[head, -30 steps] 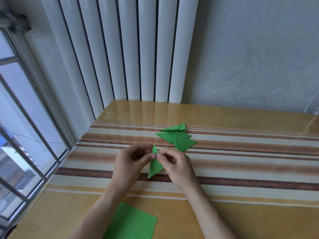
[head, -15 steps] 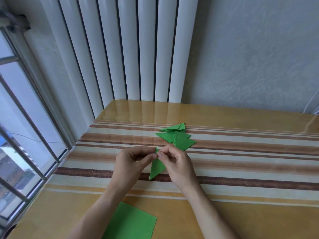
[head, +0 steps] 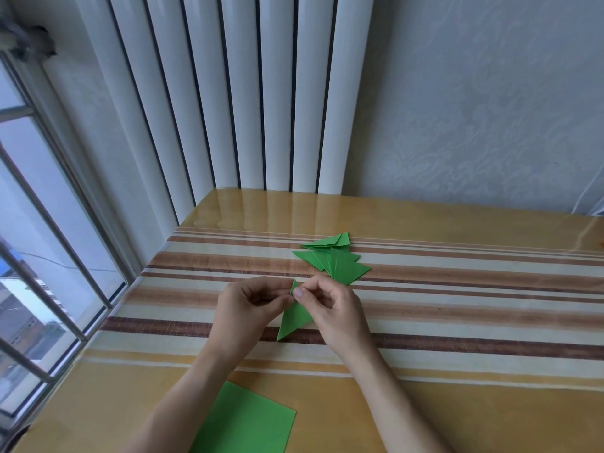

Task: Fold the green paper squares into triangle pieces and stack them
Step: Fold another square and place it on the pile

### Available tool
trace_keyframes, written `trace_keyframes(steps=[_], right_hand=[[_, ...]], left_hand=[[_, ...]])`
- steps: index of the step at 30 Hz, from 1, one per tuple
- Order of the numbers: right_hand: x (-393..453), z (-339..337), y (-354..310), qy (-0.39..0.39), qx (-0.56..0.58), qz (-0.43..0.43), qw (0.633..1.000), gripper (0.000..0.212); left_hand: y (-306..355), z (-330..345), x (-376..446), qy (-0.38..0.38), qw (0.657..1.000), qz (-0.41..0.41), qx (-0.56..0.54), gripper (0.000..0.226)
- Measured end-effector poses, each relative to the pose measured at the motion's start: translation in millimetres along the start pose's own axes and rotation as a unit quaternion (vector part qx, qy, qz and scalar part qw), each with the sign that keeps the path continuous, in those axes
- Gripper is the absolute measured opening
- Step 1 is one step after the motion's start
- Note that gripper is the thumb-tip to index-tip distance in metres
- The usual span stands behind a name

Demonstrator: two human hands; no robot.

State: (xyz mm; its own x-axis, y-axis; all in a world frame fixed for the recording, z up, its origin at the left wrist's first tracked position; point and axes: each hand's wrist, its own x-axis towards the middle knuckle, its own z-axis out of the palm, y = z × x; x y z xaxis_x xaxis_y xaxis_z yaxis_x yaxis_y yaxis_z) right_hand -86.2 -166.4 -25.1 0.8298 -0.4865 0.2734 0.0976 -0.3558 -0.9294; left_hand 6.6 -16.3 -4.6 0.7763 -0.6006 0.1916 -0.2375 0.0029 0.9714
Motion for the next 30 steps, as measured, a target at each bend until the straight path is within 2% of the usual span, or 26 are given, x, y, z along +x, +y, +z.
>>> trace_keyframes(steps=[7, 10, 14, 19, 24, 27, 30], right_hand=[[2.0, -1.6, -2.8, -0.009, 0.038, 0.007, 0.999, 0.007], [2.3, -1.6, -3.5, -0.011, 0.040, 0.010, 0.999, 0.007], [3.3, -2.5, -1.3, 0.028, 0.081, 0.028, 0.996, 0.006], [4.6, -4.5, -0.1, 0.040, 0.131, 0.043, 0.990, 0.008], [2.6, -1.2, -2.0, -0.015, 0.108, 0.051, 0.993, 0.019], [2.8, -0.7, -0.8, -0.024, 0.088, 0.047, 0.995, 0.018], [2.1, 0.3, -1.0, -0.021, 0.079, 0.043, 0.996, 0.022]], left_hand=[[0.3, -0.8, 0.3, -0.040, 0.994, -0.063, -0.076, 0.023], [-1.5, -0.3, 1.6, -0.044, 0.996, -0.060, -0.047, 0.019], [-5.5, 3.2, 1.4, -0.070, 0.997, -0.031, 0.026, 0.005], [-5.5, 1.8, 1.0, -0.059, 0.998, -0.019, 0.025, 0.015], [-6.2, 1.7, 1.0, -0.065, 0.995, -0.004, 0.072, 0.018], [-3.9, 5.0, -0.3, -0.061, 0.992, 0.005, 0.112, 0.021], [-1.0, 5.0, -1.0, -0.066, 0.992, 0.004, 0.106, 0.024]])
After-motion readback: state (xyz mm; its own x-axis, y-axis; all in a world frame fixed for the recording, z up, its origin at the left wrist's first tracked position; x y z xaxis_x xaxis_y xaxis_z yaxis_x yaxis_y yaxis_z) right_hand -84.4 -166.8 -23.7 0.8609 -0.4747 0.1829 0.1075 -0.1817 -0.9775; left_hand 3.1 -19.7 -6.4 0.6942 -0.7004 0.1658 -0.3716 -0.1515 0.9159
